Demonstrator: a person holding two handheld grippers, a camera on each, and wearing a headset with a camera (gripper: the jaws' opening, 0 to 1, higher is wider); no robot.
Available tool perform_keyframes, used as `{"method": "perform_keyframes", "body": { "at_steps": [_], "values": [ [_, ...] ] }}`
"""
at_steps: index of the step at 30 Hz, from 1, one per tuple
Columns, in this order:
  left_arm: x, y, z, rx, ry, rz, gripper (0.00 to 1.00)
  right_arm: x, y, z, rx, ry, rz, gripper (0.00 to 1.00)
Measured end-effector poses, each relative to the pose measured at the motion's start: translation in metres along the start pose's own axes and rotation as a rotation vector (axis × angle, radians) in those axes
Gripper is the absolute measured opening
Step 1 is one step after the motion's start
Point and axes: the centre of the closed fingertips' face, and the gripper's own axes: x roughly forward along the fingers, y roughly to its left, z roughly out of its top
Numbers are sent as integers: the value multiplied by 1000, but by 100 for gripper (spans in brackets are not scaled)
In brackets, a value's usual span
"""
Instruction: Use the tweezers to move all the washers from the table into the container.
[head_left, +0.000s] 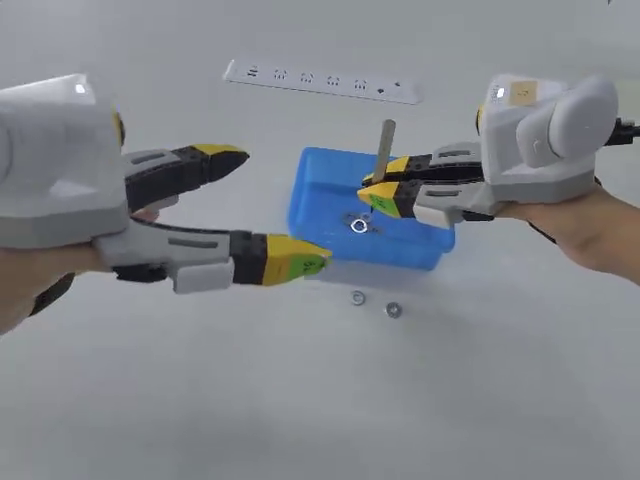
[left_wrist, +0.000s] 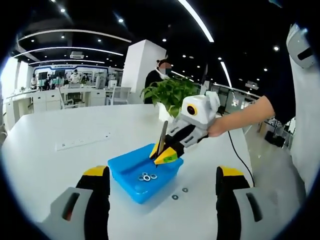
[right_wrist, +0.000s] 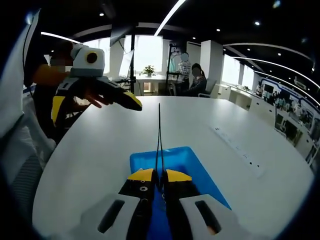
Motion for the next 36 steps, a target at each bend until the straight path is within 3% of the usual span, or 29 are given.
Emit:
{"method": "perform_keyframes", "body": {
  "at_steps": [2,8,10,14,17,24,31,33,36],
  "values": [
    [9,0,4,42,23,-27,88,0,4,2,-30,11,9,8],
    [37,-13,32,114,-18,-100,60,2,13,6,-71,17,34,8],
    [45,-17,35,142,1,-128,55,2,15,7,-84,21,42,8],
    [51,-20,44,161,-13,-165,41,0,19,11,-99,18,52,8],
    [52,-23,43,183,-5,-198,29,-2,21,12,-104,15,61,8],
    [53,-27,37,189,10,-230,22,-2,21,11,-106,13,70,8],
    [52,-29,40,225,-5,-250,15,-2,23,10,-111,14,79,8],
    [51,-31,40,222,-10,-268,9,-2,24,11,-112,12,82,8],
    [49,-33,39,227,-9,-291,8,-2,25,11,-116,11,90,8]
  ]
}}
